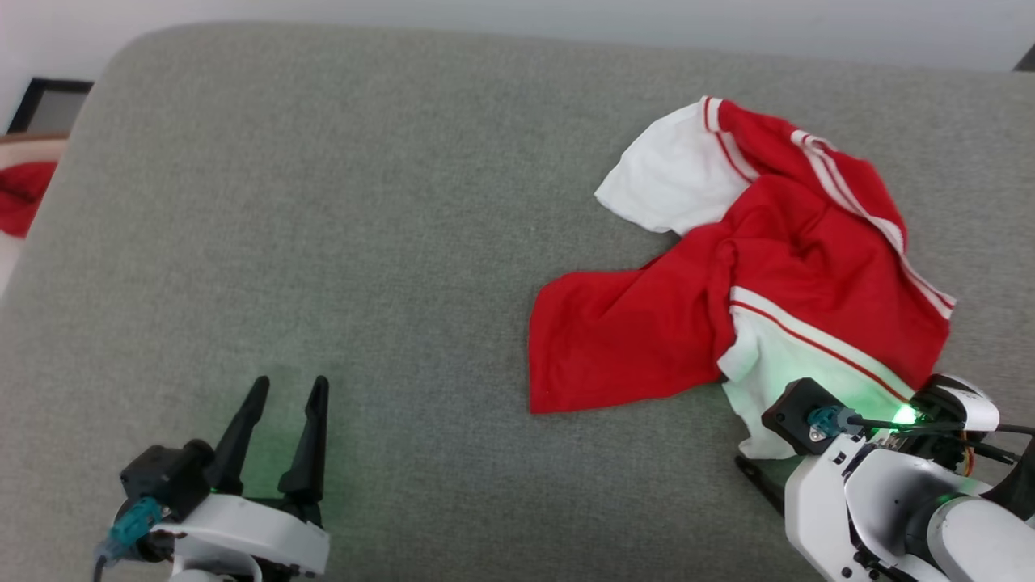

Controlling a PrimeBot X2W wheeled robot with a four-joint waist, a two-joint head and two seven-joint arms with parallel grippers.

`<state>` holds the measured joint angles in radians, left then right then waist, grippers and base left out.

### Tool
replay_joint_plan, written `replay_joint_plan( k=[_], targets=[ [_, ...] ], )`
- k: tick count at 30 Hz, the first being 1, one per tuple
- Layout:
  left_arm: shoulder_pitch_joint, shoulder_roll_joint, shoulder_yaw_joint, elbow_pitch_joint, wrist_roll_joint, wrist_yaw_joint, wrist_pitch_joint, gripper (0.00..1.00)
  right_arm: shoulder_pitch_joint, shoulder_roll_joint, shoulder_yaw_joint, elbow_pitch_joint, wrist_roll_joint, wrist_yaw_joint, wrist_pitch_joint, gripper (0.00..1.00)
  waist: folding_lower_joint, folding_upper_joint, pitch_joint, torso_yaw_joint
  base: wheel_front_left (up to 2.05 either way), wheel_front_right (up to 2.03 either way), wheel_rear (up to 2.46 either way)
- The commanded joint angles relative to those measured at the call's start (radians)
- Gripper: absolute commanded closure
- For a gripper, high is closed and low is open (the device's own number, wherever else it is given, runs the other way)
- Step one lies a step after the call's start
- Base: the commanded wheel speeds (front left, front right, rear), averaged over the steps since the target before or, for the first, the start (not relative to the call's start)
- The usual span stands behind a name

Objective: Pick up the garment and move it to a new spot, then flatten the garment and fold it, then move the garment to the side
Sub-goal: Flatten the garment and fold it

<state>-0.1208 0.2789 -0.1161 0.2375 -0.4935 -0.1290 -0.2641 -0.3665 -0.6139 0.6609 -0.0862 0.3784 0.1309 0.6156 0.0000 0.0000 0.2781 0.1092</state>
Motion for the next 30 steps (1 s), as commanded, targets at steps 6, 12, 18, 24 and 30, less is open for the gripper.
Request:
replay_joint_plan(
  k=[6, 12, 18, 24, 30],
  targets=[
    [-0.033, 0.0, -0.017, 0.007, -0.02, -0.002, 0.0, 0.0, -0.019, -0.007, 0.04, 0.029, -0.007, 0.0, 0.009, 0.0, 0.0, 0.0, 0.055, 0.026, 0.0, 0.0, 0.0],
    [-0.04, 0.007, -0.015, 0.013, -0.031, -0.002, 0.0, 0.0, -0.024, 0.006, 0.063, 0.054, -0.012, 0.0, -0.024, 1.0, 0.0, 0.0, 0.061, 0.021, 0.0, 0.0, 0.0],
    [-0.029, 0.012, -0.012, 0.021, -0.04, -0.003, 0.0, 0.0, -0.011, 0.0, -0.041, 0.041, -0.007, -0.001, -0.103, 1.0, 0.0, 0.0, 0.042, -0.014, 0.0, 0.0, 0.0],
    [-0.017, 0.026, -0.014, 0.022, -0.048, -0.003, 0.0, 0.0, 0.01, 0.04, -0.229, -0.011, 0.01, -0.001, -0.154, 1.0, 0.0, 0.0, 0.025, -0.067, 0.0, 0.0, 0.0],
    [-0.022, 0.039, -0.027, 0.013, -0.051, -0.003, 0.0, 0.0, -0.011, 0.109, -0.413, -0.004, 0.048, -0.001, -0.171, 1.0, 0.0, 0.0, 0.031, -0.1, 0.0, 0.0, 0.0]
  ],
)
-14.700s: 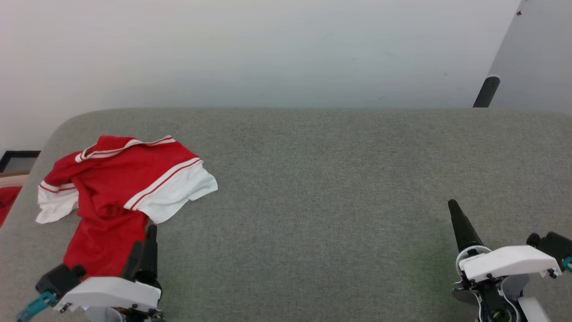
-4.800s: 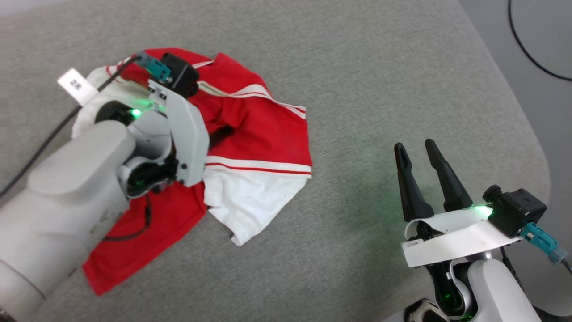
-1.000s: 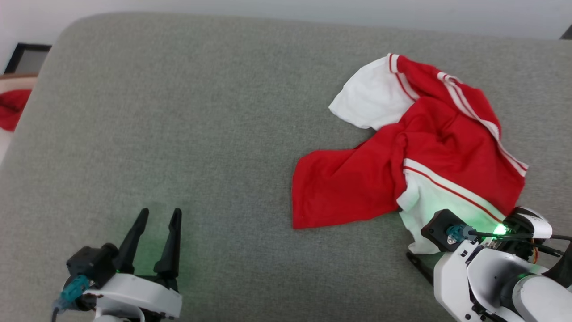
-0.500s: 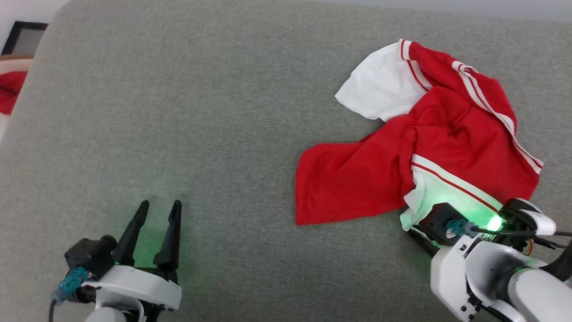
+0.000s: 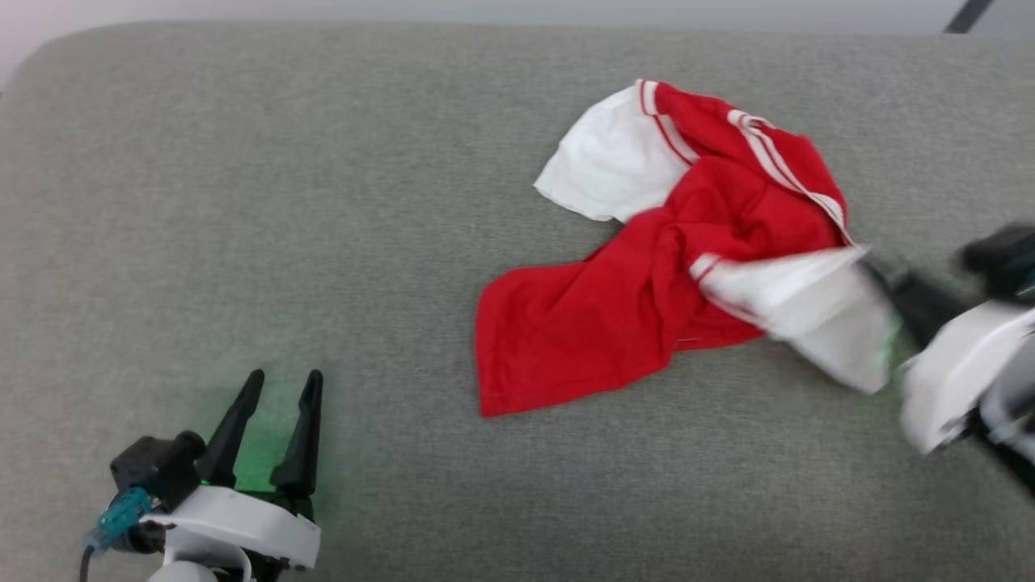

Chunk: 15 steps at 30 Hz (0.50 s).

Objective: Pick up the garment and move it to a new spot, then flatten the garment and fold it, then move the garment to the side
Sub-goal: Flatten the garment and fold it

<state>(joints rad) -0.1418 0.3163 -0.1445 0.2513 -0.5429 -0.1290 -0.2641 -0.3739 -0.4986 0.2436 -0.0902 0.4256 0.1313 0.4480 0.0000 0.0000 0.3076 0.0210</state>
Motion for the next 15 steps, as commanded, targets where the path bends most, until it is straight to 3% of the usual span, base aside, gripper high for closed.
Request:
replay_joint_plan(
  k=[1, 9, 15],
  targets=[
    [-0.006, 0.004, -0.003, -0.003, -0.003, -0.003, 0.0, 0.0, -0.013, 0.001, -0.035, 0.012, 0.004, -0.001, -0.009, 1.0, 0.0, 0.0, 0.007, -0.015, 0.0, 0.0, 0.0],
    [-0.04, 0.04, -0.019, -0.022, -0.021, -0.003, 0.0, 0.0, -0.115, 0.095, -0.365, 0.163, -0.007, -0.001, -0.059, 1.0, 0.0, 0.0, 0.059, -0.02, 0.0, 0.0, 0.0],
    [-0.061, 0.06, -0.037, -0.027, -0.033, -0.003, 0.0, 0.0, -0.228, 0.169, -0.527, 0.328, -0.067, -0.001, -0.082, 1.0, 0.0, 0.0, 0.102, -0.016, 0.0, 0.0, 0.0]
  ],
)
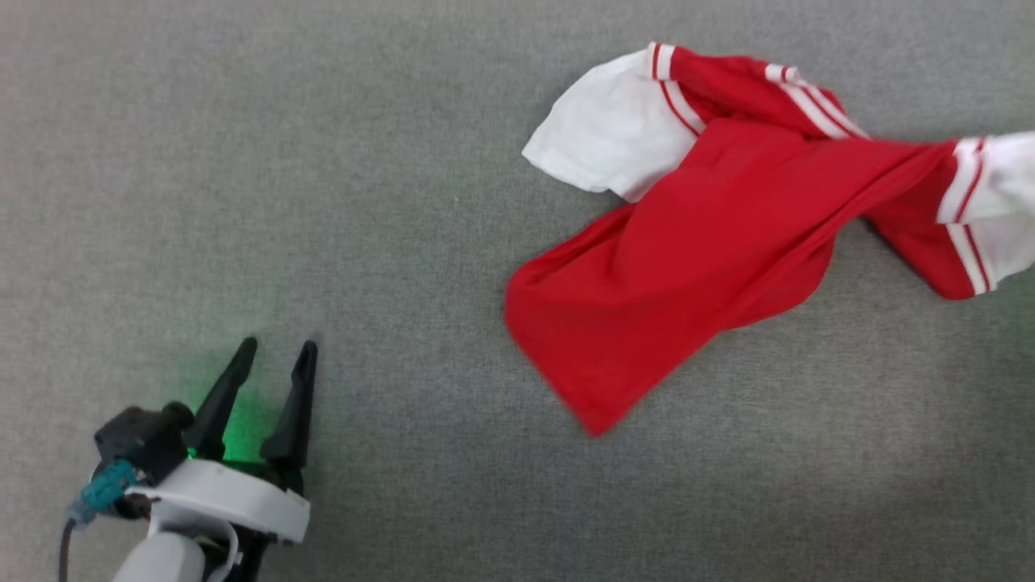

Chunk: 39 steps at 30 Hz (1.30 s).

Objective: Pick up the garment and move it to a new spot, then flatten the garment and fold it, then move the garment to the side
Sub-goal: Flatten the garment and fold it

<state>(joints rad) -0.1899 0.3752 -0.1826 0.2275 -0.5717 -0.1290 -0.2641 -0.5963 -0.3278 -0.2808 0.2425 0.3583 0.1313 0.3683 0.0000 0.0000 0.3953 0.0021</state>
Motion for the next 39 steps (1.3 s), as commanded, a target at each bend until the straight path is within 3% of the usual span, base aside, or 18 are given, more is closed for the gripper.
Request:
replay_joint_plan(
  k=[1, 10, 25, 26, 27, 28, 29, 34, 39],
  targets=[
    [-0.019, 0.005, -0.003, -0.005, -0.007, -0.003, 0.0, 0.0, -0.023, 0.003, -0.024, 0.024, -0.021, -0.001, -0.01, 1.0, 0.0, 0.0, 0.022, 0.006, 0.0, 0.0, 0.0],
    [-0.055, 0.027, -0.014, -0.005, -0.019, -0.003, 0.0, 0.0, -0.164, 0.036, -0.241, 0.2, -0.166, -0.001, -0.121, 1.0, 0.0, 0.0, 0.075, 0.034, 0.0, 0.0, 0.0],
    [-0.061, 0.035, -0.018, 0.002, -0.011, -0.001, 0.0, 0.0, -0.077, 0.041, -0.247, 0.354, -0.305, -0.001, -0.224, 1.0, 0.0, 0.0, 0.058, 0.013, 0.0, 0.0, 0.0],
    [-0.059, 0.036, -0.017, 0.0, -0.01, -0.001, 0.0, 0.0, -0.074, 0.044, -0.244, 0.361, -0.308, -0.001, -0.23, 0.8, 0.0, 0.0, 0.051, 0.01, 0.0, 0.0, 0.0],
    [-0.056, 0.037, -0.018, -0.003, -0.008, -0.001, 0.0, 0.0, -0.068, 0.044, -0.24, 0.367, -0.314, -0.001, -0.236, 0.54, 0.0, 0.0, 0.041, 0.006, 0.0, 0.0, 0.0],
    [-0.054, 0.04, -0.019, -0.008, -0.007, -0.001, 0.0, 0.0, -0.061, 0.042, -0.237, 0.372, -0.315, -0.001, -0.241, 0.09, 0.0, 0.0, 0.031, 0.003, 0.0, 0.0, 0.0],
    [-0.053, 0.044, -0.019, -0.013, -0.007, -0.001, 0.0, 0.0, -0.056, 0.038, -0.236, 0.371, -0.313, -0.001, -0.251, 0.0, 0.0, 0.0, 0.022, 0.001, 0.0, 0.0, 0.0],
    [-0.07, 0.087, -0.027, -0.051, -0.008, -0.001, 0.0, 0.0, 0.011, 0.013, -0.214, 0.327, -0.284, -0.001, -0.299, 0.0, 0.0, 0.0, -0.029, -0.016, 0.0, 0.0, 0.0],
    [-0.124, 0.18, -0.094, -0.077, -0.014, -0.001, 0.0, 0.0, 0.127, 0.007, -0.146, 0.206, -0.222, -0.001, -0.333, 0.0, 0.0, 0.0, -0.068, -0.05, 0.0, 0.0, 0.0]
  ],
)
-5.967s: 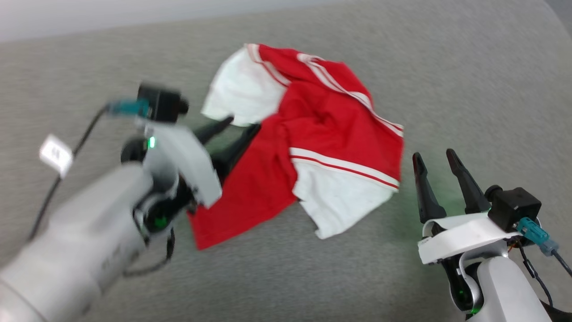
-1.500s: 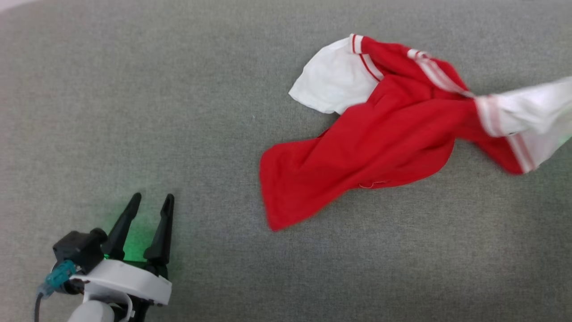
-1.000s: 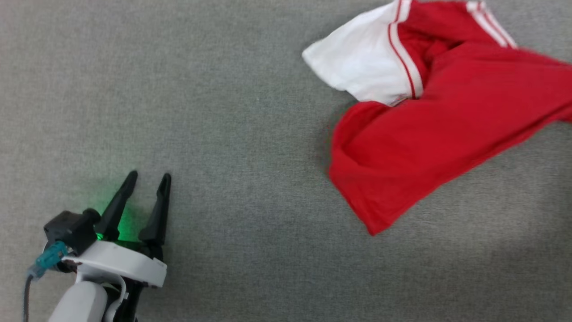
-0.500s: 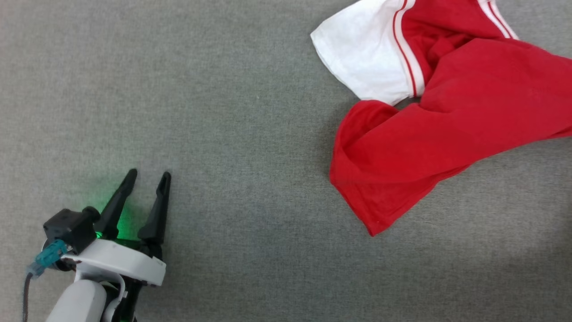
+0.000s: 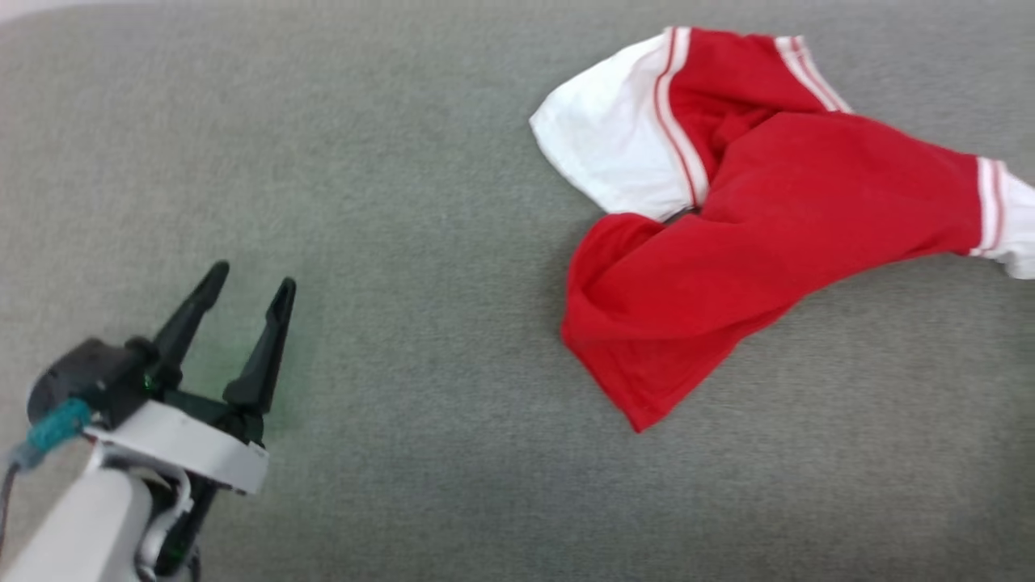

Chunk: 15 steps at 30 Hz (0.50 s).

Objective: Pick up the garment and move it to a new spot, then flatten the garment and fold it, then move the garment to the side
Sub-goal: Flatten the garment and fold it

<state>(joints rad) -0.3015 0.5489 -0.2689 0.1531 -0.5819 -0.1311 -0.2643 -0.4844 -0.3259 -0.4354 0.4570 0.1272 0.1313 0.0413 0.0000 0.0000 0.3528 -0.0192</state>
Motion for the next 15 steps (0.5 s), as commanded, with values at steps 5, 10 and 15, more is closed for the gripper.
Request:
replay_joint_plan(
  k=[5, 10, 15],
  targets=[
    [-0.137, 0.13, -0.136, -0.027, -0.041, 0.001, 0.049, 0.0, 0.142, 0.064, 0.131, -0.194, 0.087, -0.001, -0.033, 0.0, 0.0, 0.0, -0.047, -0.09, 0.0, 0.0, 0.0],
    [-0.311, 0.218, -0.289, -0.073, -0.144, 0.001, 0.19, 0.0, 0.254, 0.175, 0.284, -0.372, 0.103, -0.001, -0.04, 0.0, 0.0, 0.0, -0.043, -0.165, 0.0, 0.0, 0.0],
    [-0.519, 0.264, -0.451, -0.057, -0.284, 0.001, 0.349, 0.0, 0.318, 0.239, 0.421, -0.457, 0.108, -0.001, -0.05, 0.0, 0.0, 0.0, -0.012, -0.238, 0.0, 0.0, 0.0]
  ],
)
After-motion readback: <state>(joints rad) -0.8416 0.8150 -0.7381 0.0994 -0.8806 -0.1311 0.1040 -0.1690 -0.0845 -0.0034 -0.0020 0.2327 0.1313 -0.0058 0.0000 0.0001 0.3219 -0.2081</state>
